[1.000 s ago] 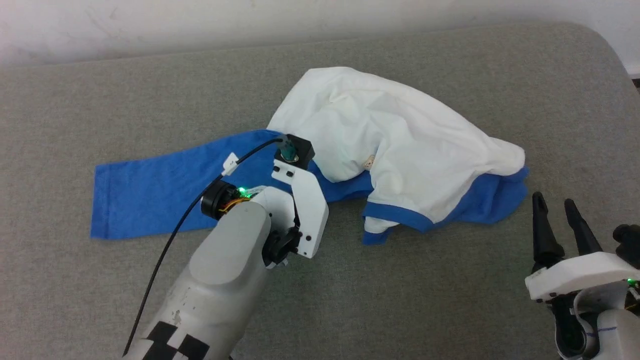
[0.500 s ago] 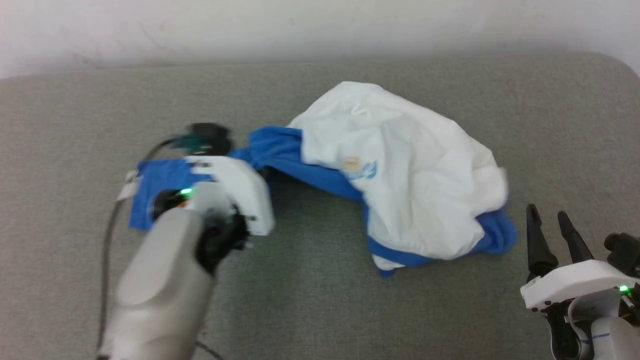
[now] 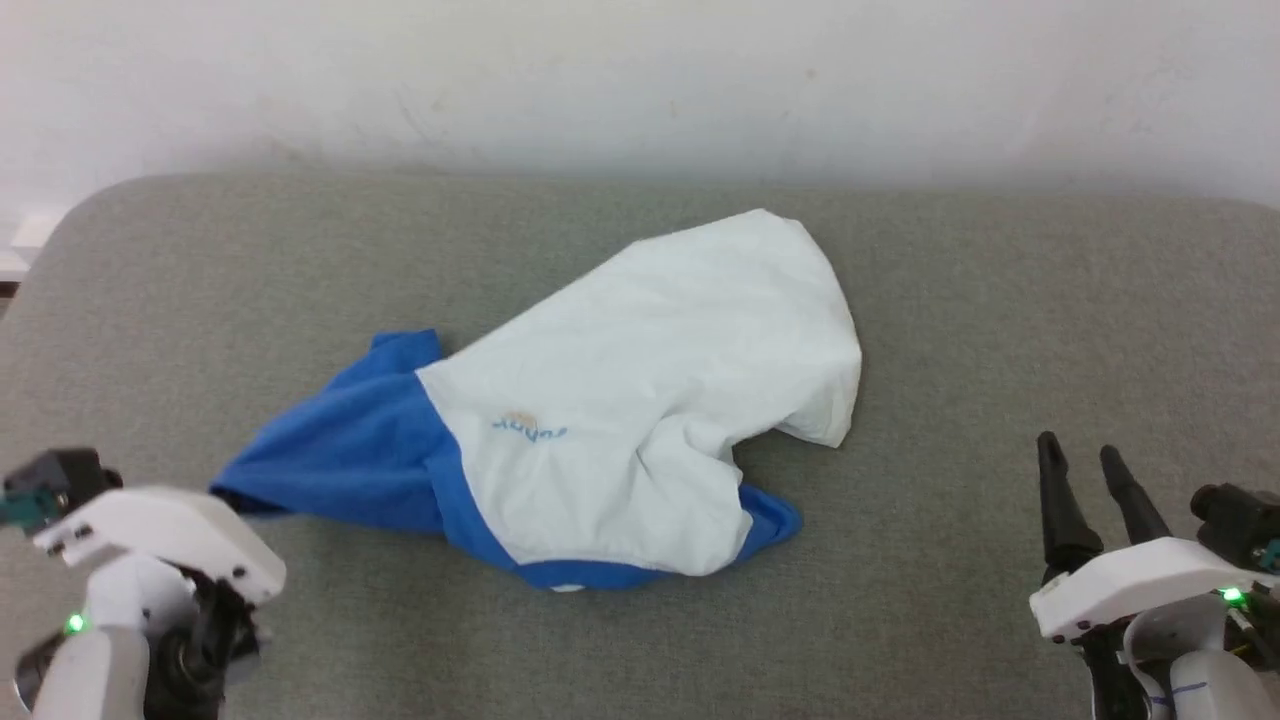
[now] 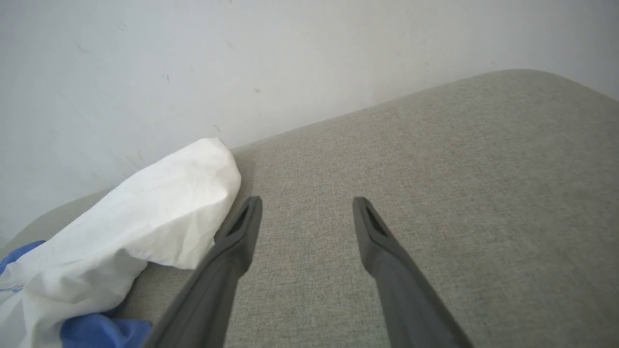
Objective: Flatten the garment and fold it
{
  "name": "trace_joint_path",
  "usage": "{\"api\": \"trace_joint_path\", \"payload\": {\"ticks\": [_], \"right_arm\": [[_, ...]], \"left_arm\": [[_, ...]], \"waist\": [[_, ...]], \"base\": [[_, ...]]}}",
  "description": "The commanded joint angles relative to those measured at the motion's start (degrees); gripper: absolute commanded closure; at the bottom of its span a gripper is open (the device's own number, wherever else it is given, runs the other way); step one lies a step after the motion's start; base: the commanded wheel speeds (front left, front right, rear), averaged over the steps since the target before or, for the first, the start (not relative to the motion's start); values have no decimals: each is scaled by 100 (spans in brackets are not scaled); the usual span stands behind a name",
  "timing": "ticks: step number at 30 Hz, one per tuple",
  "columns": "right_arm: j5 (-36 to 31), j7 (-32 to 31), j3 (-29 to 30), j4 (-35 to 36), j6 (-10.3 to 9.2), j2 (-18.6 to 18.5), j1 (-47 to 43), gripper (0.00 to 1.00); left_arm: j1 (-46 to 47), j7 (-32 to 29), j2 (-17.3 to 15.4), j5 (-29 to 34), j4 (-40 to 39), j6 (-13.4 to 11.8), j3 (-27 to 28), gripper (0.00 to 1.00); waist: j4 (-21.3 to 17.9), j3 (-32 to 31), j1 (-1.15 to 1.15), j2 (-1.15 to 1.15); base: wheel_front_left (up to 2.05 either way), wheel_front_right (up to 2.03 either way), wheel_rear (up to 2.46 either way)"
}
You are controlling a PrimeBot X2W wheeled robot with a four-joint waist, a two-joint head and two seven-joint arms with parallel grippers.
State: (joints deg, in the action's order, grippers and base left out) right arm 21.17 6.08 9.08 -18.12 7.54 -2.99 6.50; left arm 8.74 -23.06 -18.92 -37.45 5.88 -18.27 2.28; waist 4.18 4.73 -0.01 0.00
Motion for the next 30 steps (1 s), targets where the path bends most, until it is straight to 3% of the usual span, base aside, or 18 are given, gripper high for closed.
{"api": "trace_joint_path", "payload": {"ticks": [1, 9, 15, 18, 21, 30], "right_arm": [[10, 9, -16, -25, -5, 12, -38, 0], [37, -5, -204, -65, -5, 12, -76, 0], [-13, -380, -621, 164, -5, 12, -154, 0], [-77, -885, -946, 306, -5, 12, -142, 0], [-160, -1651, -1270, 376, -5, 12, 13, 0], [-766, -3552, -2529, -53, -5, 12, 1291, 0]], "left_arm": [[-92, -3, 68, -83, -45, -12, 29, 0], [-386, 444, 458, -624, -728, 290, 373, 0], [-729, 2147, 227, 412, -1099, 647, 350, 0], [-853, 3058, 298, 849, -1018, 842, 150, 0], [-941, 3535, 356, 1200, -868, 965, -107, 0], [-832, 3774, 589, 1591, -492, 1195, -515, 0]], "waist": [[52, -58, 1, 0], [5, -169, 1, 0], [-15, -203, 1, 0], [4, -195, 1, 0], [12, -162, 1, 0], [185, 122, 1, 0]], "base": [[0, 0, 0], [0, 0, 0], [0, 0, 0], [0, 0, 0], [0, 0, 0], [0, 0, 0]]}}
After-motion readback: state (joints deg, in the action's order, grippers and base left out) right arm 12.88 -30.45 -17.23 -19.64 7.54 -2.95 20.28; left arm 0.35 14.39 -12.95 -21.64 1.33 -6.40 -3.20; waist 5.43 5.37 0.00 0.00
